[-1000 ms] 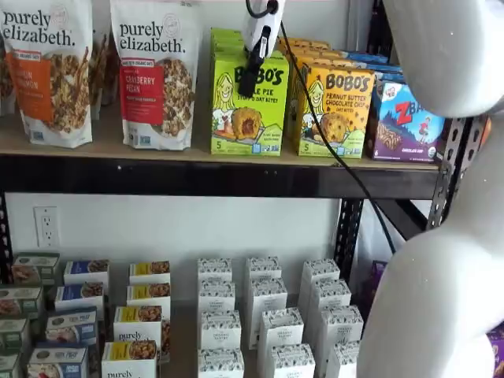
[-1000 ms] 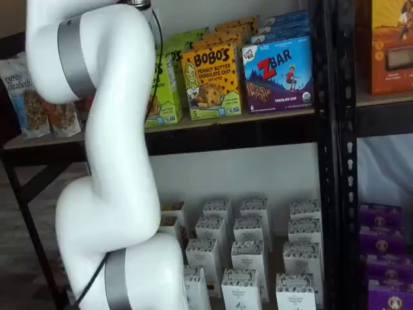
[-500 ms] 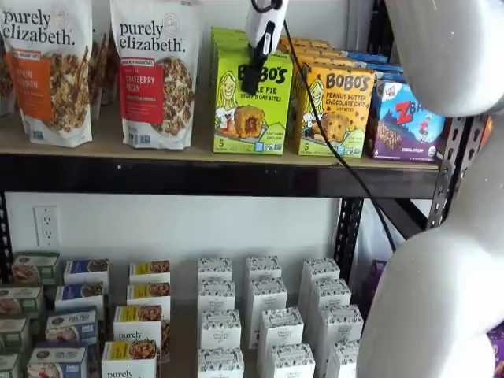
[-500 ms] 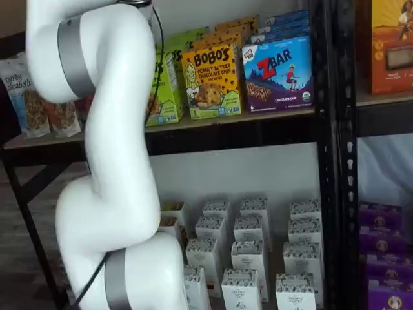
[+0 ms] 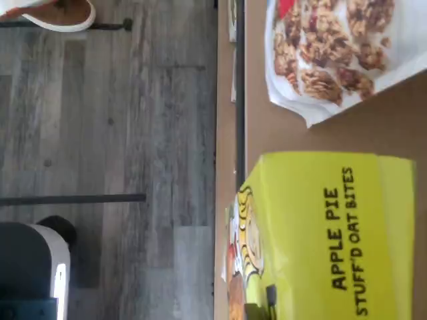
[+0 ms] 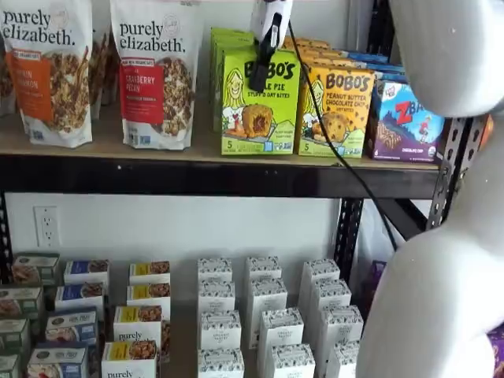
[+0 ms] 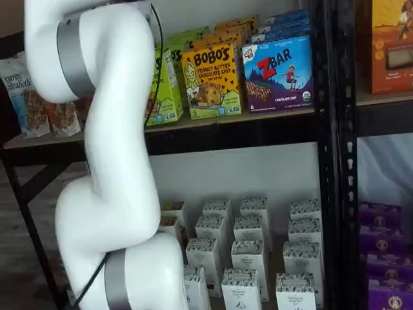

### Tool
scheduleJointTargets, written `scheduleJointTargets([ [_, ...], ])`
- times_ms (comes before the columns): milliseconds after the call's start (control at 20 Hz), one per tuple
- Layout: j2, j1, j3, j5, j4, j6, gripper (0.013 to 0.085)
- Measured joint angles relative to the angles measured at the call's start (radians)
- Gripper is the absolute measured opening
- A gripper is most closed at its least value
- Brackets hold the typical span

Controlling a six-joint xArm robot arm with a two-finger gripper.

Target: Pick the green box on the top shelf, the fourth from the left

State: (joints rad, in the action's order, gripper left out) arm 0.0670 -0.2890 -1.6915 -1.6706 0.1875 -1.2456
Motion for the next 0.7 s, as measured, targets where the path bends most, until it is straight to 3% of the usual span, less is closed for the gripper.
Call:
scheduleJointTargets([
  [700, 0.155, -0.010, 0.107, -0.075, 0.044, 0.026, 0.0290],
])
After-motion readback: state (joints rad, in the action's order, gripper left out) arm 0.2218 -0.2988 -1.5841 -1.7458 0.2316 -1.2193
